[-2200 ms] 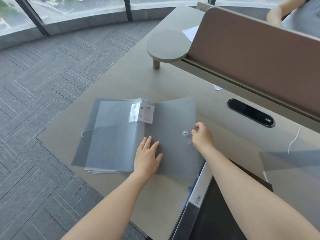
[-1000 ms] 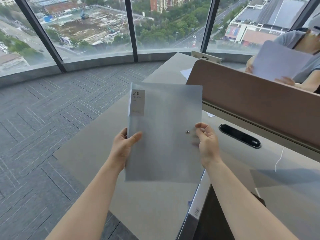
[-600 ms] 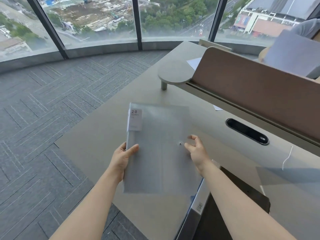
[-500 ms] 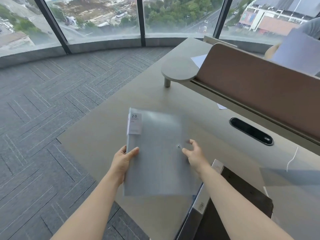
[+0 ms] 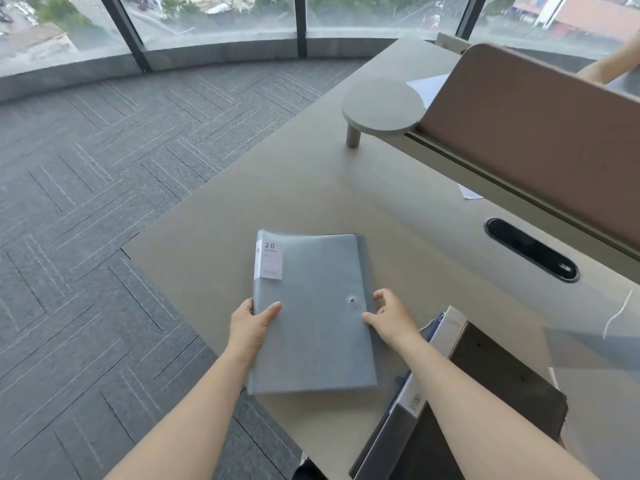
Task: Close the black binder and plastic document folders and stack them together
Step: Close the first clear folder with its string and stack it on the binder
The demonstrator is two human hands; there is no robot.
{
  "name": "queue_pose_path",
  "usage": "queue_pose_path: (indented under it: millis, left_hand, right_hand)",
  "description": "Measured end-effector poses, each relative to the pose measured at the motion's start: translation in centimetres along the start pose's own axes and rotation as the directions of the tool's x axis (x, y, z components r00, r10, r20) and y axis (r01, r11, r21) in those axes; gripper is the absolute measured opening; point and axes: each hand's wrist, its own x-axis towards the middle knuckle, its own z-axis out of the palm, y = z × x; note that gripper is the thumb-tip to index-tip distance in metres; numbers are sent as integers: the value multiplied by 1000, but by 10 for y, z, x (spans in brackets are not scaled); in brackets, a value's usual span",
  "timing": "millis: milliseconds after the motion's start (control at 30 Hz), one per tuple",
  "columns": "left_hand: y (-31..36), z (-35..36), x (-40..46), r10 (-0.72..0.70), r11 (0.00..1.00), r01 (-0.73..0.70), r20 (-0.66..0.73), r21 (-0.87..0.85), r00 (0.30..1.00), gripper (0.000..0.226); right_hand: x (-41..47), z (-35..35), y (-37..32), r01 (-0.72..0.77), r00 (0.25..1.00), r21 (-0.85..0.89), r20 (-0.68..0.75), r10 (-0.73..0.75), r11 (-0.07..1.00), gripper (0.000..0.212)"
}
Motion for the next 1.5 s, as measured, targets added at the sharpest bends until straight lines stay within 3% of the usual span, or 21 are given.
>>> queue_pose_path:
  millis: [100, 167, 233, 333, 500, 600, 700, 833, 967, 1233, 1333, 1500]
  left_hand:
    - [-7, 1, 3, 82, 975, -63, -79, 213, 994, 28]
    - [-9, 3, 2, 144, 919, -83, -131, 385, 981, 44]
    - [-12, 8, -2, 212, 837, -89, -169, 540, 963, 63]
    - [-14, 20, -6, 333, 656, -119, -145, 745, 932, 73]
    - [-10, 43, -15, 453, 374, -288, 98, 882, 886, 62]
    - [-9, 59, -18, 395, 246, -417, 302, 875, 868, 65]
    - [-9, 72, -19, 300, 155, -506, 448, 849, 842, 70]
    - [-11, 77, -19, 267, 115, -526, 484, 843, 834, 71]
    - [-12, 76, -20, 262, 103, -527, 488, 844, 833, 71]
    - [-13, 75, -18, 253, 115, -529, 491, 841, 834, 73]
    - [-17, 75, -16, 268, 128, -533, 489, 836, 830, 74]
    - [-21, 72, -14, 272, 174, -520, 467, 836, 841, 85]
  right_hand:
    - [-3, 0, 0, -10, 999, -137, -46, 4, 991, 31]
    - [-5, -1, 2, -24, 996, -237, -88, 3, 971, 29]
    - [-6, -1, 4, -40, 994, -296, -106, 9, 954, 34]
    - [-5, -4, 2, -62, 995, -383, -94, 27, 922, 41]
    - [-8, -11, -4, -122, 992, -513, -91, 87, 849, 48]
    - [-10, -12, -7, -157, 987, -528, -52, 153, 835, 49]
    - [-2, -14, -11, -224, 962, -389, 59, 267, 894, 28]
    - [7, -25, -24, -344, 930, -18, 132, 343, 939, 14]
    - [19, -21, -31, -332, 939, 58, 119, 323, 942, 16]
    - [40, 7, -51, -77, 997, -268, -22, 74, 960, 17]
    - [36, 20, -61, 76, 997, -406, 29, -70, 911, 19]
    - [23, 31, -60, 234, 972, -566, 156, -177, 791, 19]
